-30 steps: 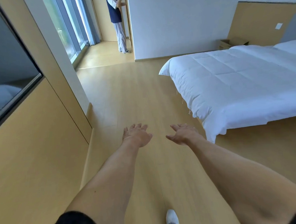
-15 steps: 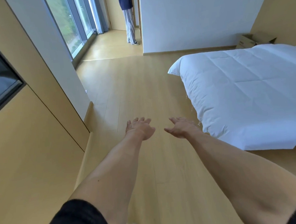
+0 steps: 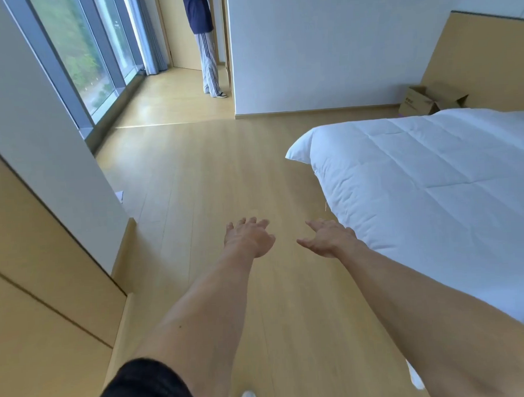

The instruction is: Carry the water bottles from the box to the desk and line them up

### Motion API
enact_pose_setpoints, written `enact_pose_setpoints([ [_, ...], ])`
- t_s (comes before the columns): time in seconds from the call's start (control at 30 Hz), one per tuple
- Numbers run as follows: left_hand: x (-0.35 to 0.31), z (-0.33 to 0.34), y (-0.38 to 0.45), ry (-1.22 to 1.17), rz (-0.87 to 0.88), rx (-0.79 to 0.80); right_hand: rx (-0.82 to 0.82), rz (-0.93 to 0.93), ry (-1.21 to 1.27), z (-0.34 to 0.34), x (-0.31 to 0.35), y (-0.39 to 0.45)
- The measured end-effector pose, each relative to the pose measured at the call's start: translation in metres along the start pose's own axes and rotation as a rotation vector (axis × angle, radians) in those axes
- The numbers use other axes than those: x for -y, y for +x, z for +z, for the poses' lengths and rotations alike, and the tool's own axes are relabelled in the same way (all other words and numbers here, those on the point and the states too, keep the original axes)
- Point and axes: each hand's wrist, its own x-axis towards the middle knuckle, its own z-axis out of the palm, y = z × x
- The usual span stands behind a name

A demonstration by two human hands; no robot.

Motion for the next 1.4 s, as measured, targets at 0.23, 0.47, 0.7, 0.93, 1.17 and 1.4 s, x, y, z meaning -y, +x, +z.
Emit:
enact_pose_setpoints([
  [0.23, 0.025, -0.054, 0.126, 0.049, 0.045, -0.004, 0.005, 0.032, 0.044, -0.05, 0.032, 0.109],
  [0.47, 0.027, -0.084, 0.24, 0.046, 0.058, -0.001, -0.008, 0.009, 0.03, -0.087, 0.041, 0.218],
  [0.7, 0.023, -0.133, 0.368, 0.058, 0.003, -0.02, -0.029, -0.067, 0.052, -0.14, 0.039, 0.36],
  [0.93, -0.001, -0.185, 0.494, 0.04, -0.043, -0.015, -0.014, -0.104, 0.031, -0.208, 0.027, 0.493],
  [1.17, -0.016, -0.211, 0.598, 0.028, -0.023, 0.0, 0.033, -0.098, 0.004, -0.243, 0.022, 0.59],
  [1.4, -0.014, -0.237, 0.718, 0.044, 0.051, -0.007, 0.025, -0.029, 0.009, -0.272, 0.02, 0.689],
])
